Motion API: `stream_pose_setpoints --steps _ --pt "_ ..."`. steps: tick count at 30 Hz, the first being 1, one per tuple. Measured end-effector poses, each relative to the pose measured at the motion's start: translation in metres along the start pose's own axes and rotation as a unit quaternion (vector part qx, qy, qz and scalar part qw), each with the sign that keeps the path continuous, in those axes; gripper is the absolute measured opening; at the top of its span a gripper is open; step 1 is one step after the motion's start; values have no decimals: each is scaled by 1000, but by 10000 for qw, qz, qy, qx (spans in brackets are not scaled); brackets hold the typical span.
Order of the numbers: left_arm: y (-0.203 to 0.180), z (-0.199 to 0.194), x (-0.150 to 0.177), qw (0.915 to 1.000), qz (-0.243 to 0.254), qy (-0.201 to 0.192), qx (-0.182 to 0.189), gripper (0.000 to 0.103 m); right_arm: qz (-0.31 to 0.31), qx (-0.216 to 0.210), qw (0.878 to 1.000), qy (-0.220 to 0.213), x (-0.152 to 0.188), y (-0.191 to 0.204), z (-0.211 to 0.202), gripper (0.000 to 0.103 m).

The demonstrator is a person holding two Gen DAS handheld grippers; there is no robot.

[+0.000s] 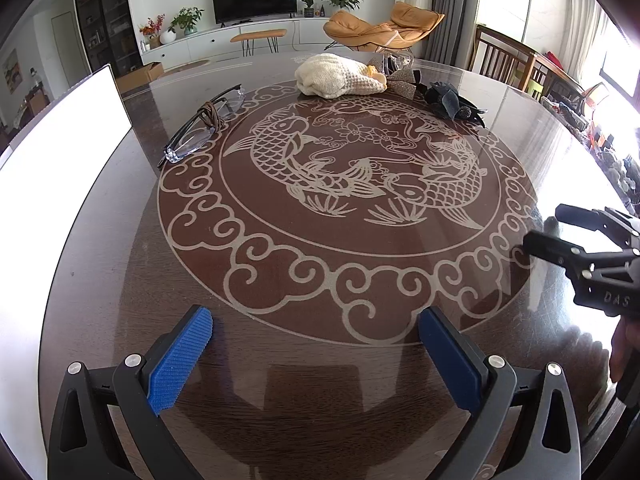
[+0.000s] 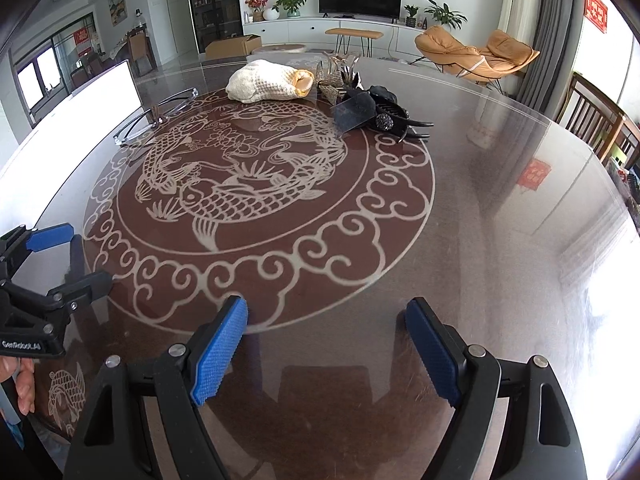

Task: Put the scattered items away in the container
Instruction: 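Move both open grippers back over the table toward the remaining items, then grasp the rimless eyeglasses with the left gripper while the right gripper grasps the black bow clip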

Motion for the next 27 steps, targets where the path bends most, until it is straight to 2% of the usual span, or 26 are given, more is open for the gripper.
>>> stream_pose_setpoints --steps 3,8,13,16,20,22,23,24,25,27 --pt "0 0 0 10000 -3 0 -4 103 -59 -44 9999 -157 -28 -27 22 83" --pt "0 -1 -1 10000 -7 -1 -19 103 3 16 9999 -148 -76 -65 57 83" --pt "0 -1 -1 10000 -7 -4 -16 103 -302 -140 9993 -175 -109 -68 79 82" --pt "1 -1 -1 10000 -5 -4 -16 103 -518 -72 9984 -222 -126 -65 89 82" --pt "1 -1 0 10000 -5 -4 -16 103 -534 -189 9982 -207 -143 -60 101 82" --pt "0 -1 -1 10000 -3 -4 -17 103 -593 -192 9978 -228 -145 -56 101 76" --pt "0 -2 -1 10000 -2 -4 -17 103 -631 -242 9974 -264 -145 -52 99 68" --pt "0 -2 -1 10000 -2 -4 -17 103 -631 -339 9970 -300 -144 -48 97 43" --pt "1 -1 -1 10000 -4 -3 -16 103 -627 -284 9971 -330 -142 -45 94 39" --pt "1 -2 -1 10000 -9 -2 7 103 -560 -270 9976 -317 -133 -38 88 39"
Point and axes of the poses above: each gripper's, at about its wrist camera, not at the fingertips, and z roughly the way its jaws point, y to its left, x to its underside, the point moved 9 cm from there along z, roughly the way its jaws point, and after that the axes turned 4 degrees about -z, right-handed, at the moved point
